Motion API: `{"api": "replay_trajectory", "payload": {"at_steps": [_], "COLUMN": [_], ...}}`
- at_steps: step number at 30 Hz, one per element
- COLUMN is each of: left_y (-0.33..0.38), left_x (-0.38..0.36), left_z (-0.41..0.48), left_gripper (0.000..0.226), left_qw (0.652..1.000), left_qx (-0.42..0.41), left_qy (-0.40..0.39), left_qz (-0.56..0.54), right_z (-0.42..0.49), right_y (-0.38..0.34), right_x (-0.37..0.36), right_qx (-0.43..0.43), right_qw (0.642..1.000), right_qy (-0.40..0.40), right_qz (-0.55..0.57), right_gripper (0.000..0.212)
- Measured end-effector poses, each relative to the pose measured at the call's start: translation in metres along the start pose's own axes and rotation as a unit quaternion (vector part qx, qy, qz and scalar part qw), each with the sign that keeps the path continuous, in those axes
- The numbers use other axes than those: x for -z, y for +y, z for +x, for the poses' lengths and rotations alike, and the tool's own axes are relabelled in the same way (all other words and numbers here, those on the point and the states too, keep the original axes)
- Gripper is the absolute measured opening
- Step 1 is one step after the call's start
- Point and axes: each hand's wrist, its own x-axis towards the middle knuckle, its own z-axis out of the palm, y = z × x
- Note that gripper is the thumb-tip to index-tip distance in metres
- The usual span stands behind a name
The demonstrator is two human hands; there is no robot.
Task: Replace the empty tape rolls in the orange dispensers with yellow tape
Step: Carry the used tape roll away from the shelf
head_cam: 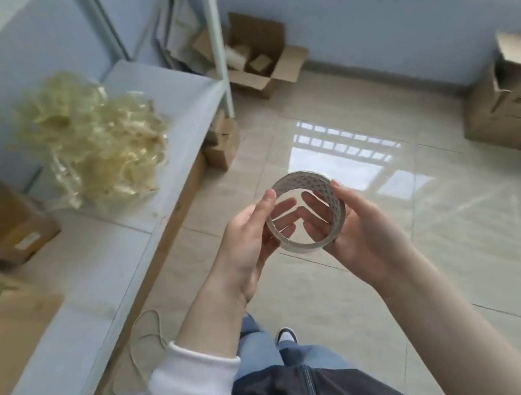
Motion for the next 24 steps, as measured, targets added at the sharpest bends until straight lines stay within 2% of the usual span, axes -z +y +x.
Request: {"api": "replay_trajectory", "payload": {"at_steps": [6, 14, 24], "left_y": [0.037, 0.121, 0.166], "left_x": [-0.042, -0.070, -0.113], "left_z": [0.077, 0.191, 0.309], "left_gripper": [0.043, 0.043, 0.037], "left_qw": [0.998, 0.987, 0.987], "left_qx": [0.011, -0.006, 0.027], "left_qy": [-0.050, -0.120, -0.114], "left_qz": [0.038, 0.102, 0.113], "right_z": [0.048, 0.136, 0.229], "right_y": [-0.062, -0.154, -0.233], "right_x": [0.006, -0.023, -0.012], "right_qx": [0.046, 0.105, 0.080], "right_qw": [0.996, 0.990, 0.987], "right_qy": [0.043, 0.038, 0.098], "right_qz": [0.062, 0.089, 0.101], "right_gripper": [0.012, 0.011, 0.017]}}
